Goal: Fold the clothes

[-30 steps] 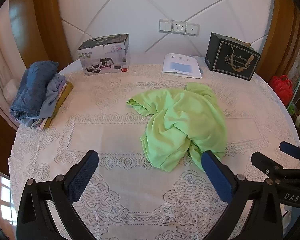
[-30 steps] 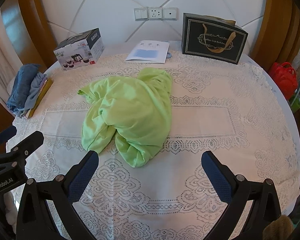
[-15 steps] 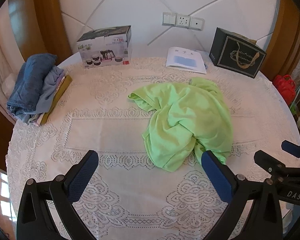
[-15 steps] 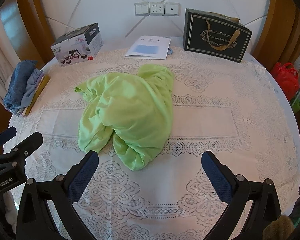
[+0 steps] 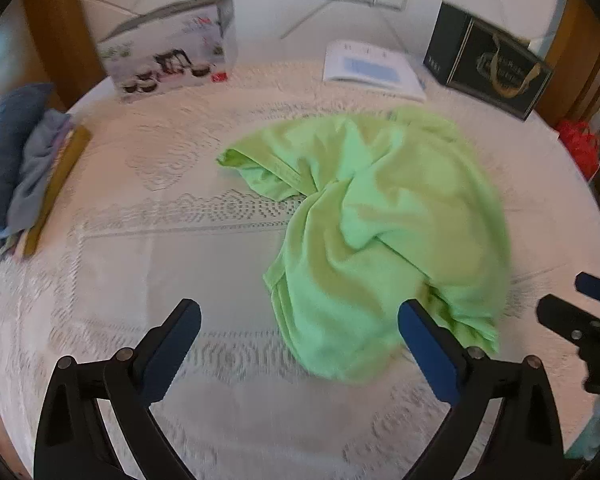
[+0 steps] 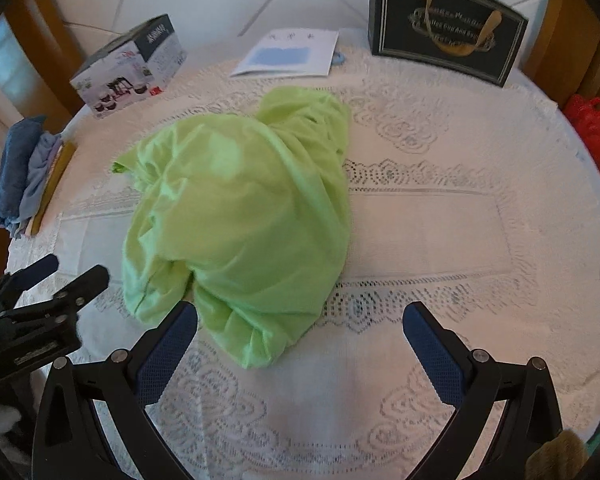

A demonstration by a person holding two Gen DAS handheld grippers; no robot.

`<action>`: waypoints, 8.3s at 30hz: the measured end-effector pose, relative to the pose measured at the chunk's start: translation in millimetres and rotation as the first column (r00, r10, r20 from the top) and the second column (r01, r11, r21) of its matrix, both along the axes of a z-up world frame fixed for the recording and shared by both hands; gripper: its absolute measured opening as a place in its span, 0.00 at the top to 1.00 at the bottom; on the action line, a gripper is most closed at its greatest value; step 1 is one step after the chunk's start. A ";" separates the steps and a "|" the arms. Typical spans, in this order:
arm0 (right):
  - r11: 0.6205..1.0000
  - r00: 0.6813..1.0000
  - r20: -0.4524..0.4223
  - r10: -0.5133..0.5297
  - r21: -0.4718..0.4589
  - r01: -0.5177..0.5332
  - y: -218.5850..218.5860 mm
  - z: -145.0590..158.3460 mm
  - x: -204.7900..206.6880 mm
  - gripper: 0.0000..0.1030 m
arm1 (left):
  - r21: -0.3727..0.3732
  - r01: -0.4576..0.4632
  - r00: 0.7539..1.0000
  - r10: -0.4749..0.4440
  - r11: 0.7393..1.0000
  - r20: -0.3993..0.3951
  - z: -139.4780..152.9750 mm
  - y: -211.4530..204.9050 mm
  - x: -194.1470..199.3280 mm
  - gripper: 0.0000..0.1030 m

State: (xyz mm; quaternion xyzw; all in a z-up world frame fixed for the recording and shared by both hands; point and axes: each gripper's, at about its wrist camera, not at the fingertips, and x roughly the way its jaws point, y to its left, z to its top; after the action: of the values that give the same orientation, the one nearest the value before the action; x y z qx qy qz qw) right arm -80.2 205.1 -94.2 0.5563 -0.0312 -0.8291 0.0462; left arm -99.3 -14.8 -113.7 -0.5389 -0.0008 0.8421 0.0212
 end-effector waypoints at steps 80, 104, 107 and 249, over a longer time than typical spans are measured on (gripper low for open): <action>0.981 0.994 0.002 0.106 -0.162 -0.104 -25.6 -34.3 -97.2 0.16 | -0.064 -0.489 0.866 0.475 0.870 -0.154 67.7 -238.9 101.6 0.97; 0.965 0.965 -0.037 0.261 0.050 -0.259 -132.3 -61.2 -184.9 0.96 | -0.011 -0.489 0.868 0.485 0.872 -0.108 48.3 -259.1 86.3 0.97; 0.980 0.969 -0.151 0.196 -0.014 -0.201 -97.0 -21.5 -157.0 0.96 | 0.002 -0.462 0.876 0.457 0.887 -0.153 66.5 -250.3 89.0 0.97; 0.957 0.944 0.180 -0.276 0.146 0.252 254.4 5.3 144.6 0.46 | 0.097 0.108 0.978 -0.123 0.989 0.171 22.5 -76.0 123.1 0.49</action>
State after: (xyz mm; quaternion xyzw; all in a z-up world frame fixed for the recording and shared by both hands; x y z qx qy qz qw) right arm 64.4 459.6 -88.8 0.6288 -0.0599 -0.7684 -0.1026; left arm 23.8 -90.9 -91.1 -0.6091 -0.0078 0.7875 0.0935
